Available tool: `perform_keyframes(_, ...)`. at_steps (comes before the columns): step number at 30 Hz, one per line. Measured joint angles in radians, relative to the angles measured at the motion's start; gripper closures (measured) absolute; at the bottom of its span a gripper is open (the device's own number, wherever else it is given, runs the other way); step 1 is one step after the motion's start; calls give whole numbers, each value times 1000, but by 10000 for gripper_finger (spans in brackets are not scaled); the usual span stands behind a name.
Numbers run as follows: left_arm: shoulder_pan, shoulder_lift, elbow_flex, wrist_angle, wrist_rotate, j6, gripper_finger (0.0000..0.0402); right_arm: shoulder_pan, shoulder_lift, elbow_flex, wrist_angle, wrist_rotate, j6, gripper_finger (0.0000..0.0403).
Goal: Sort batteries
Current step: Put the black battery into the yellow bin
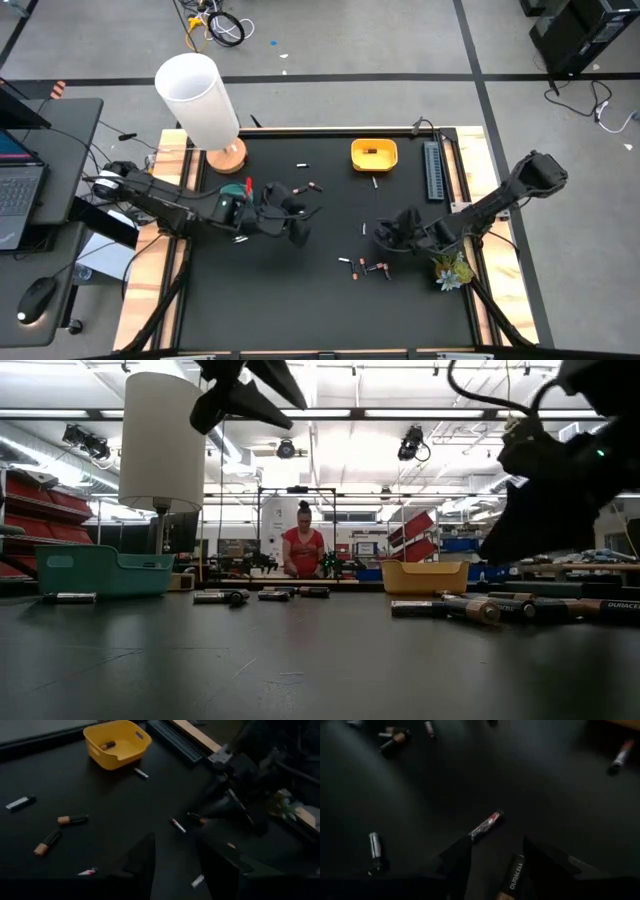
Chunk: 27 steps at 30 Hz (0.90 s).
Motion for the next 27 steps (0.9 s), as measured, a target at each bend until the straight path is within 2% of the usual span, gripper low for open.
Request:
perform_keyframes(4,29,0,0,-2,25,-16,245,25,0,-53,76,0,-64,209)
perform_keyframes(13,56,0,0,-9,106,34,245,72,39,-55,45,44,-77,204)
perform_keyframes(20,55,0,0,-9,185,79,245,52,123,-55,99,5,-129,204)
perform_keyframes(24,55,0,0,-9,190,81,245,48,173,-54,116,-19,-122,206)
perform_keyframes(27,57,0,0,-9,191,81,245,48,193,-52,123,-22,-119,224)
